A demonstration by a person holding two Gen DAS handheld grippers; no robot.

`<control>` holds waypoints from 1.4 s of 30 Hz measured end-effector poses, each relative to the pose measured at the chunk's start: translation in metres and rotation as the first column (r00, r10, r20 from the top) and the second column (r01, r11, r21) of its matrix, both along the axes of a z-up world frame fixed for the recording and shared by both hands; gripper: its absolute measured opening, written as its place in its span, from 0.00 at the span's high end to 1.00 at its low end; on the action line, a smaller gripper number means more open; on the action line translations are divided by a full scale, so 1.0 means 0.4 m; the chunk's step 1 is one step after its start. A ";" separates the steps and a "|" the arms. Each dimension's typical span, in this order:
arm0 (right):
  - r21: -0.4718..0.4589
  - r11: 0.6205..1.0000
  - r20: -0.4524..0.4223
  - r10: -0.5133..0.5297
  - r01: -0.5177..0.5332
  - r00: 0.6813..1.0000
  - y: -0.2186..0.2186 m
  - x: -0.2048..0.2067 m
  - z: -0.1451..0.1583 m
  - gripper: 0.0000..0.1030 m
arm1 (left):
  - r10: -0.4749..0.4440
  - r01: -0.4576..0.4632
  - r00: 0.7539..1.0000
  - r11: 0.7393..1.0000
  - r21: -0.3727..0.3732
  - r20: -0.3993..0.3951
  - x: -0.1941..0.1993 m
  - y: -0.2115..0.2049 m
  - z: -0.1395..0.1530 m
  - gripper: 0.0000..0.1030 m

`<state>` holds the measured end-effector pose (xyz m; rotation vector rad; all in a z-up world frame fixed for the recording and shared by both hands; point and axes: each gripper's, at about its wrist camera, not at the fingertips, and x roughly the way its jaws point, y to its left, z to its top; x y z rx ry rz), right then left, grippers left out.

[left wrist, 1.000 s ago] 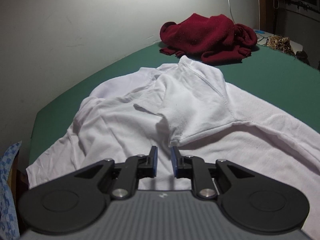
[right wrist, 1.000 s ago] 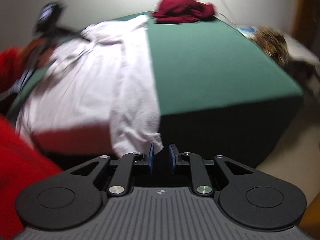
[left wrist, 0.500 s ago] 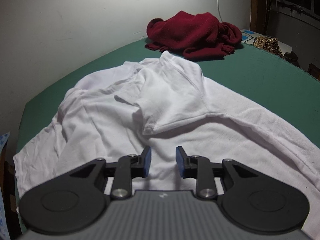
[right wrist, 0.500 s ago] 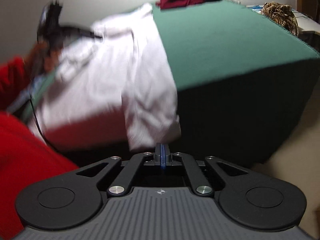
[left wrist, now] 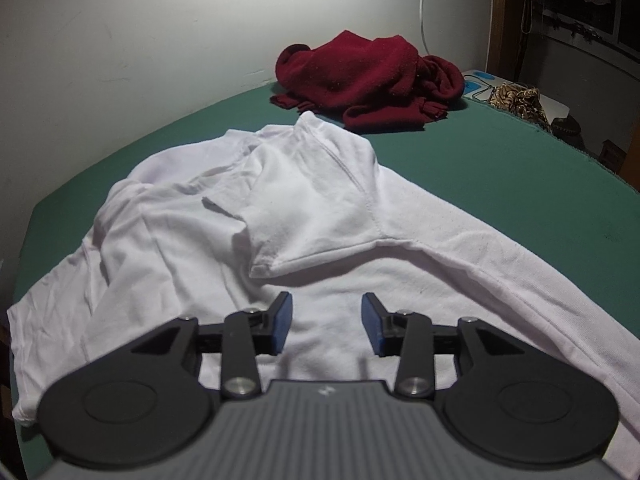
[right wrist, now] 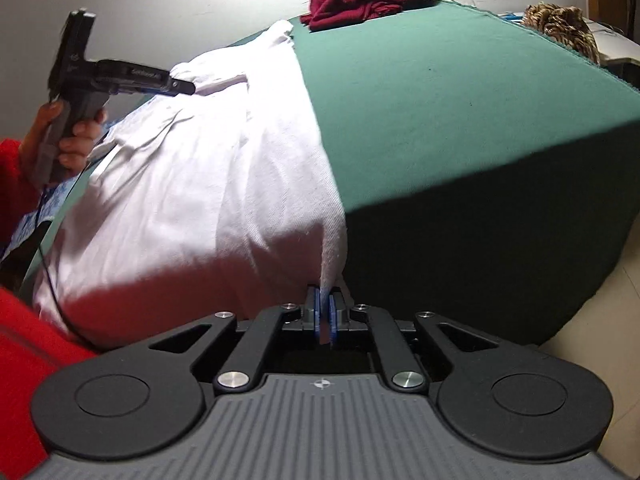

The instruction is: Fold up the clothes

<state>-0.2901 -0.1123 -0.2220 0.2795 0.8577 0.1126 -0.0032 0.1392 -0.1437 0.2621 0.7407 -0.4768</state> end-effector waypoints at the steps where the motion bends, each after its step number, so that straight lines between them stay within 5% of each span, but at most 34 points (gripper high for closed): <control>1: -0.046 0.999 -0.035 0.017 -0.019 0.999 0.001 -0.005 0.005 0.95 | 0.009 -0.009 1.000 1.000 -0.009 -0.006 -0.001 0.008 -0.004 0.59; 4: -0.223 0.970 -0.162 0.061 -0.097 0.985 0.009 -0.009 0.025 0.89 | 0.025 -0.025 0.999 0.999 -0.025 -0.021 -0.009 0.026 -0.016 0.58; 6: -0.309 0.943 -0.106 0.098 -0.127 0.989 0.014 -0.003 0.082 0.90 | 0.032 -0.034 0.999 0.999 -0.038 -0.029 -0.012 0.031 -0.021 0.57; 10: -0.201 0.970 0.132 0.169 -0.140 0.977 0.026 0.100 0.212 0.89 | 0.060 -0.064 0.997 0.994 -0.087 -0.042 0.003 0.025 -0.017 0.57; 16: -0.218 0.932 0.019 0.301 -0.290 0.953 0.088 0.338 0.126 0.89 | 0.171 -0.174 0.985 0.977 -0.123 -0.038 0.083 -0.003 -0.022 0.53; 19: -0.208 0.889 -0.002 0.417 -0.409 0.909 0.071 0.407 0.141 0.90 | 0.250 -0.259 0.965 0.957 -0.128 -0.080 0.137 -0.008 -0.041 0.54; 21: -0.211 0.862 0.060 0.482 -0.461 0.874 0.058 0.472 0.189 0.89 | 0.312 -0.322 0.946 0.938 -0.129 -0.092 0.159 -0.011 -0.046 0.54; 27: -0.296 0.780 0.180 0.613 -0.552 0.770 0.041 0.805 0.281 0.81 | 0.510 -0.530 0.848 0.824 -0.200 -0.147 0.177 0.003 -0.061 0.50; 32: -0.198 0.752 0.207 0.659 -0.629 0.723 0.139 1.091 0.252 0.78 | 0.549 -0.553 0.833 0.828 -0.094 -0.067 0.164 -0.075 -0.069 0.54; 33: -0.186 0.737 0.204 0.676 -0.650 0.708 0.169 1.131 0.238 0.74 | 0.547 -0.549 0.836 0.832 -0.075 -0.052 0.159 -0.089 -0.070 0.63; 36: -0.172 0.678 0.143 0.735 -0.714 0.663 0.260 1.197 0.185 0.69 | 0.551 -0.552 0.834 0.833 -0.049 -0.024 0.153 -0.107 -0.071 0.66; 38: -0.171 0.653 0.108 0.757 -0.738 0.645 0.302 1.220 0.149 0.71 | 0.556 -0.556 0.831 0.829 -0.050 -0.022 0.155 -0.106 -0.073 0.66; 40: -0.199 0.627 0.089 0.777 -0.753 0.624 0.332 1.238 0.121 1.00 | 0.559 -0.559 0.829 0.828 -0.049 -0.014 0.153 -0.106 -0.074 0.66; 42: -0.246 0.661 0.123 0.746 -0.709 0.654 0.350 1.251 0.119 1.00 | 0.561 -0.561 0.828 0.827 -0.033 0.001 0.150 -0.111 -0.075 0.65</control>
